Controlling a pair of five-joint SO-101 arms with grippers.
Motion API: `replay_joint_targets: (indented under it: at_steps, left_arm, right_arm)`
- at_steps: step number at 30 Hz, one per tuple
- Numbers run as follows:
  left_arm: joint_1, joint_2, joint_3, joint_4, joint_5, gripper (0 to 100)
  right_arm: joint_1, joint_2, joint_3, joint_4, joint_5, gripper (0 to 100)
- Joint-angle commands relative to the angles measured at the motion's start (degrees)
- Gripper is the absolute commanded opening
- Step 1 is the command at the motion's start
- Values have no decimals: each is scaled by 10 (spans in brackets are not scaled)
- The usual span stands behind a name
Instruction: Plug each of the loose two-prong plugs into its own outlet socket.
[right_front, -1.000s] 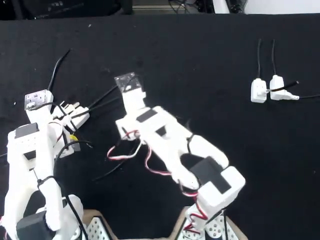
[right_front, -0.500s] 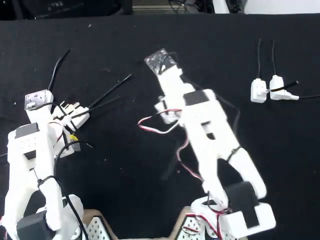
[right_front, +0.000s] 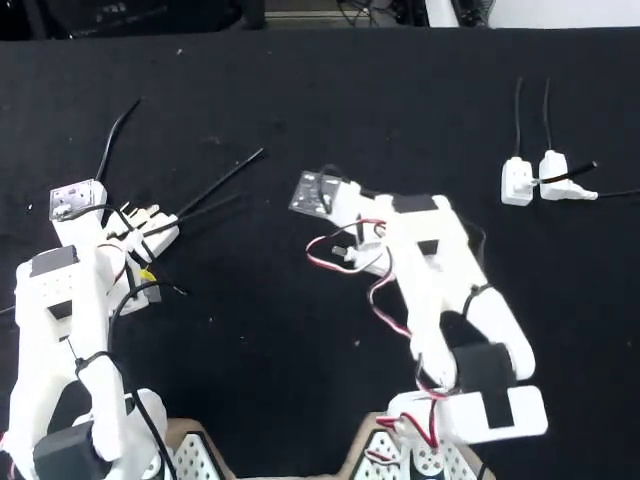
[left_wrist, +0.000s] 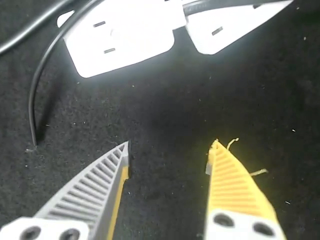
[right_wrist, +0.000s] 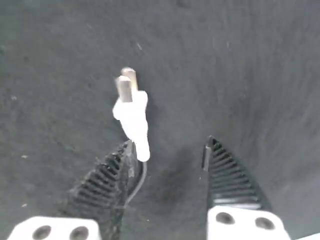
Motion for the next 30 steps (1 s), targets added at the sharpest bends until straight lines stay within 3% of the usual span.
replay_joint_targets:
  at_steps: [1,6,11,20,25,30]
  left_arm:
    - [7,-16,-3,-4,6,253]
    - [7,-16,-4,-7,6,253]
    - [7,-16,-4,-5,7,253]
    - [7,-16,-10,-9,7,253]
    - [6,-12,-52,-4,3,255]
    - [7,-10,-130,-4,-32,256]
  right_arm:
    - [32,7,5,-43,9,204]
    - [6,11,10,-57,4,201]
    - [-47,-7,13,-34,-60,179]
    - [-53,-119,18,55,-66,179]
    - [-62,-139,77,21,-69,178]
    - [-84,-138,102,-33,-222,177]
